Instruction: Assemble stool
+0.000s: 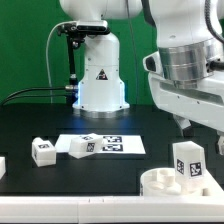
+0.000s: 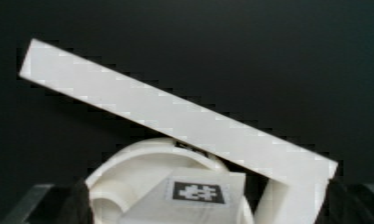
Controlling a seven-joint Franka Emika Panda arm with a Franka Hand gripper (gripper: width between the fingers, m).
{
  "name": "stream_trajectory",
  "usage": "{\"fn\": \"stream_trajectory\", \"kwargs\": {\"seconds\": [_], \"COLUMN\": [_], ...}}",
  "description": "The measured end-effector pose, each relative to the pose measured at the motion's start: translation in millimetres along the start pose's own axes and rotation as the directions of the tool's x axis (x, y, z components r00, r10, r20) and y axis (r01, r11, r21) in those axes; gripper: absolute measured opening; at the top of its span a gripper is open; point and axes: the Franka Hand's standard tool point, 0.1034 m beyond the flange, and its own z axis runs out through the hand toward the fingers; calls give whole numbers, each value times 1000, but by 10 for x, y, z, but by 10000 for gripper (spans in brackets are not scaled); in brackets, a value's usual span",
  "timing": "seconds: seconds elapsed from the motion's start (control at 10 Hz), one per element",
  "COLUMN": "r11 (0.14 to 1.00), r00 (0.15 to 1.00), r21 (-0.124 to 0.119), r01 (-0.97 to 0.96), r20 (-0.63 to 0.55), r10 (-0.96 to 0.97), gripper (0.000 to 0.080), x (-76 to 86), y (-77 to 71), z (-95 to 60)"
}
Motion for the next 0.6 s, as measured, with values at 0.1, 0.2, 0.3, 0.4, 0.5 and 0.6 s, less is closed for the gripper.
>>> {"fn": "stream_trajectory", "kwargs": {"seconds": [0.1, 0.2, 0.3, 0.4, 0.5, 0.6], "r11": [979, 928, 862, 805, 762, 728], "r00": [979, 928, 861, 804, 762, 727], "r21": [9, 9, -14, -25, -29, -33], "r01": [204, 373, 508, 593, 647, 685], "r20": [-5, -12, -29, -35, -34, -33], "r10": [-204, -373, -508, -593, -647, -686], "gripper": [649, 649, 649, 649, 649, 649], "x": [58, 122, 113, 89, 114, 124], "y": [4, 15, -1, -18, -6, -1], "z": [-58, -87, -84, -74, -78, -78]}}
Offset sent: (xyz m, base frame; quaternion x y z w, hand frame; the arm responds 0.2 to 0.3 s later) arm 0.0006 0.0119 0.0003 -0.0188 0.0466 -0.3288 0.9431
